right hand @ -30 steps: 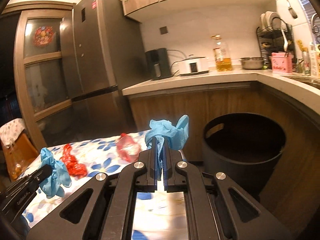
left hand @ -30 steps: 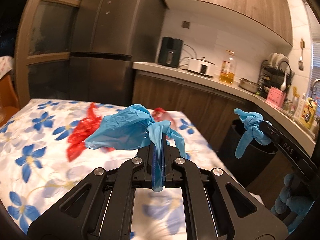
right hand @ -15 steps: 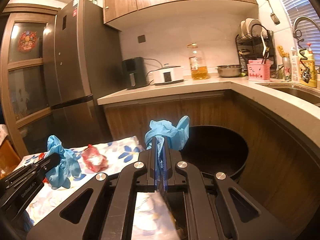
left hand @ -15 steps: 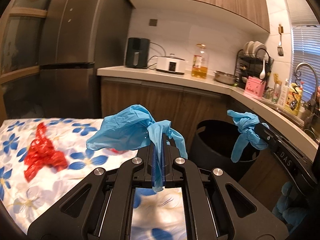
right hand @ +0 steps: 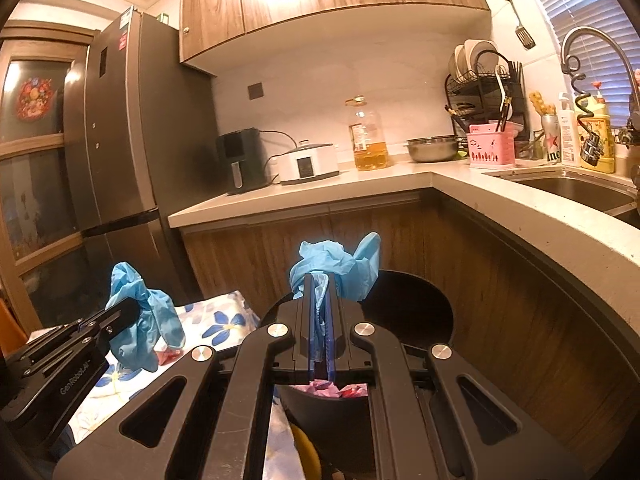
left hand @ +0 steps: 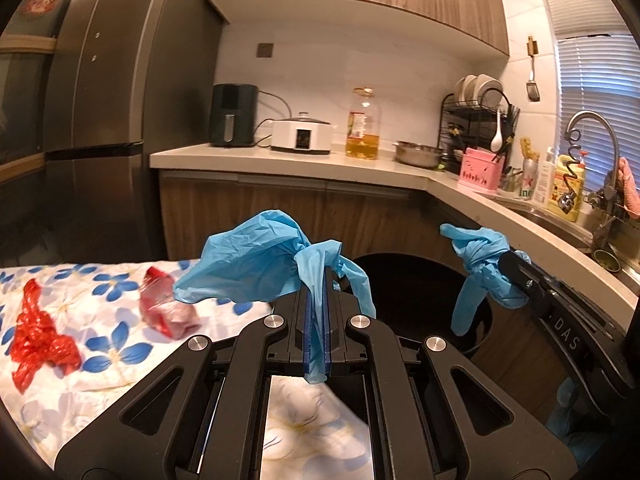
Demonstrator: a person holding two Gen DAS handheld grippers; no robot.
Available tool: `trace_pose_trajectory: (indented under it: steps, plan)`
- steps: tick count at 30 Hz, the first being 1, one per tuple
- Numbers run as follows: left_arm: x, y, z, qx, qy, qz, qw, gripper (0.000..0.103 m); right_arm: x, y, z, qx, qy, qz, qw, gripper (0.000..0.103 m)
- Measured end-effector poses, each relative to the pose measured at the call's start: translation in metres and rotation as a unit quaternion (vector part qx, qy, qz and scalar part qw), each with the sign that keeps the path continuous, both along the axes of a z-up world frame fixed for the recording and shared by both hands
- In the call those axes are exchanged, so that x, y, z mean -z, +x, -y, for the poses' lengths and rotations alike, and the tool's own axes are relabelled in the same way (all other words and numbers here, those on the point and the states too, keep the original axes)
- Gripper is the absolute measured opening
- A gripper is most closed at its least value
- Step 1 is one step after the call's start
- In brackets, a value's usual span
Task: Collect trash
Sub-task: 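Carry both blue gloves over the black bin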
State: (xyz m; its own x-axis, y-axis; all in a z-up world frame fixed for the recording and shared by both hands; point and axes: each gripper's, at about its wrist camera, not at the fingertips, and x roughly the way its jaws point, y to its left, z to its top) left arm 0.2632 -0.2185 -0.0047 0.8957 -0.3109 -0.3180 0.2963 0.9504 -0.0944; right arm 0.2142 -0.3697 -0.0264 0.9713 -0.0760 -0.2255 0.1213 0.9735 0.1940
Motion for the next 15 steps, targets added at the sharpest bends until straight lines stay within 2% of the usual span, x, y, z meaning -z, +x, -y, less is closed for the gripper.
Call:
trace_pose_trajectory:
  steps: [15]
  plan:
    - [-0.005,0.022,0.049,0.042,0.006,0.010,0.9990,0.003,-0.002,0.010,0.023,0.010,0.007,0.004,1.000,0.005]
